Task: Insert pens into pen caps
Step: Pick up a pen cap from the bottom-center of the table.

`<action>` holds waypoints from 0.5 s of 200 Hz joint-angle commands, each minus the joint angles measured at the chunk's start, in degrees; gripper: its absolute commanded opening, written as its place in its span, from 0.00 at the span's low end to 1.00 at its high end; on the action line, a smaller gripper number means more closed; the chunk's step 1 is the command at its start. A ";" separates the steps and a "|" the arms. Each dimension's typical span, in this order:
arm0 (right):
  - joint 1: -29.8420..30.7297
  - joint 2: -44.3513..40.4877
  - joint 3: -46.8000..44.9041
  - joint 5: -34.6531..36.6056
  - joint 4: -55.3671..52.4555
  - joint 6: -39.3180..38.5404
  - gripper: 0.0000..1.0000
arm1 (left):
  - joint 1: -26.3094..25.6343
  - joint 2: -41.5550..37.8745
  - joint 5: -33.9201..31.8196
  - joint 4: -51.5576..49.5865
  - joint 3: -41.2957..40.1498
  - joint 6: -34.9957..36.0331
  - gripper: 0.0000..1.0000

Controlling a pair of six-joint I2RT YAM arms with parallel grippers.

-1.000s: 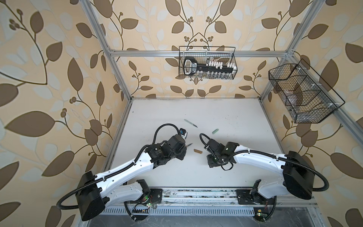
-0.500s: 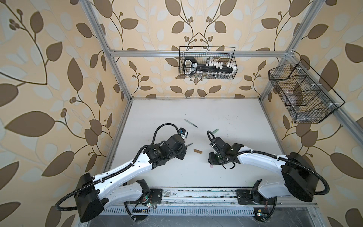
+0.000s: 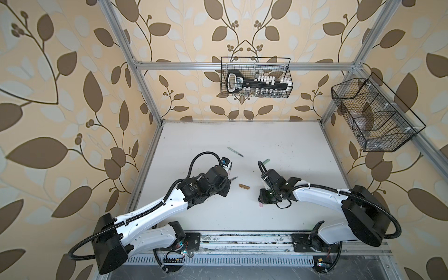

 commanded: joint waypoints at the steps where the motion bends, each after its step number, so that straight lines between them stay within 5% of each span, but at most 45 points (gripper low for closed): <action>1: -0.91 0.55 -1.80 -1.63 1.35 -0.35 0.31 | -0.36 -0.73 0.02 0.78 -0.05 0.53 0.13; 100: -0.49 0.86 -2.94 -1.28 1.04 -0.69 0.24 | -0.36 -0.84 -0.53 0.36 0.08 0.61 0.13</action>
